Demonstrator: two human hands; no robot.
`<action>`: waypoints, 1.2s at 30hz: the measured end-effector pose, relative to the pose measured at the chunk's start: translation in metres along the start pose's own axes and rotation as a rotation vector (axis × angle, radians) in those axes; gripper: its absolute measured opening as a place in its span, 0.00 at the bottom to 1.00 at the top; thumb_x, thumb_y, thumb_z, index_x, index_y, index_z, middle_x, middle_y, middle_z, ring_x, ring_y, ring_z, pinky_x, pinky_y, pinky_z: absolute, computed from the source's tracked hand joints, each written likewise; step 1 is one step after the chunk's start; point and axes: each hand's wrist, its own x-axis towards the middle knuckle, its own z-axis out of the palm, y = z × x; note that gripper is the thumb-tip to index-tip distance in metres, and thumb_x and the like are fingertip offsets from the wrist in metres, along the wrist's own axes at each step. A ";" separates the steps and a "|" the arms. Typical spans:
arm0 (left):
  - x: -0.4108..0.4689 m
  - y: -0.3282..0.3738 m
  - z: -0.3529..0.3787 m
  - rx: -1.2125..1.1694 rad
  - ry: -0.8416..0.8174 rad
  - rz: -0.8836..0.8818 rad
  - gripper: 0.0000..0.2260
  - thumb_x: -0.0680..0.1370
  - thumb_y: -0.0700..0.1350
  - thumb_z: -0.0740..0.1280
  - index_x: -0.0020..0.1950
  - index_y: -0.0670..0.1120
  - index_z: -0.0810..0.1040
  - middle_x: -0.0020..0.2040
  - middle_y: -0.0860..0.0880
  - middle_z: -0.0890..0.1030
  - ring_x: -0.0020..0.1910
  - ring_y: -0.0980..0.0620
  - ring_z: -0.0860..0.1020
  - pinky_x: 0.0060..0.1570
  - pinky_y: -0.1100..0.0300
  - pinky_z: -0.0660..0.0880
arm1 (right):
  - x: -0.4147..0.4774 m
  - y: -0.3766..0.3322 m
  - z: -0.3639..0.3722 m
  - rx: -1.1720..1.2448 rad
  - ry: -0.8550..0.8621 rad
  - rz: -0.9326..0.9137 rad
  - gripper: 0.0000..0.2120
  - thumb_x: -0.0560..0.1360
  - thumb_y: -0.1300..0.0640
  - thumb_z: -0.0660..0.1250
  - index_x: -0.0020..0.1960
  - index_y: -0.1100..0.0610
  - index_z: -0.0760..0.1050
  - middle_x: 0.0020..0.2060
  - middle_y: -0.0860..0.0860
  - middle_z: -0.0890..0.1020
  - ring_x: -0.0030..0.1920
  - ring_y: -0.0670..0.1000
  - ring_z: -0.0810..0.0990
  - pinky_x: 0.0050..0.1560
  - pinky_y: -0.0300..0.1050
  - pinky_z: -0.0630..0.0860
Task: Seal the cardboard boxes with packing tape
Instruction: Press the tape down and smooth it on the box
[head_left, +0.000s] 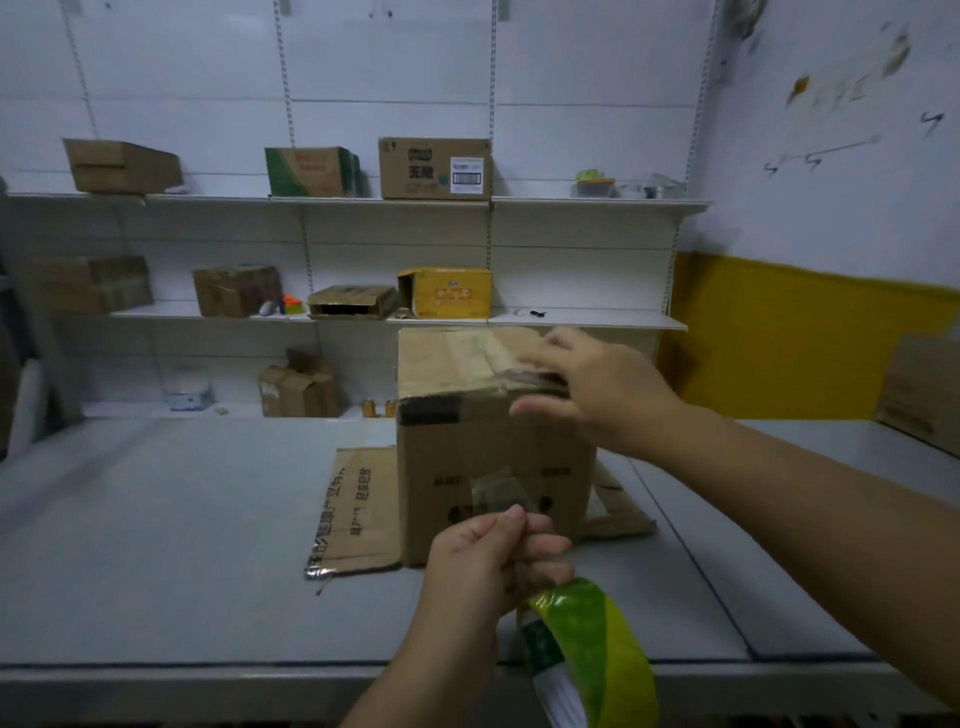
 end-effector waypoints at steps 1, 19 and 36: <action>0.000 0.000 -0.002 -0.001 0.006 0.016 0.12 0.79 0.42 0.61 0.44 0.36 0.80 0.35 0.40 0.83 0.28 0.48 0.80 0.27 0.62 0.76 | -0.009 0.006 -0.002 0.165 0.067 0.024 0.27 0.75 0.32 0.51 0.63 0.48 0.70 0.50 0.44 0.73 0.43 0.43 0.72 0.36 0.38 0.67; -0.003 -0.015 0.003 -0.007 -0.018 0.117 0.12 0.75 0.47 0.62 0.48 0.45 0.83 0.43 0.40 0.85 0.41 0.45 0.84 0.36 0.60 0.79 | -0.111 0.020 0.058 1.314 -0.183 0.418 0.12 0.74 0.50 0.67 0.57 0.46 0.75 0.51 0.43 0.83 0.54 0.39 0.80 0.52 0.34 0.74; 0.001 -0.029 -0.014 0.284 0.041 0.486 0.18 0.67 0.49 0.72 0.56 0.46 0.81 0.46 0.63 0.83 0.51 0.63 0.80 0.53 0.67 0.76 | -0.073 -0.014 0.006 0.923 -0.937 0.141 0.19 0.78 0.51 0.62 0.52 0.68 0.80 0.52 0.68 0.78 0.51 0.66 0.76 0.59 0.59 0.71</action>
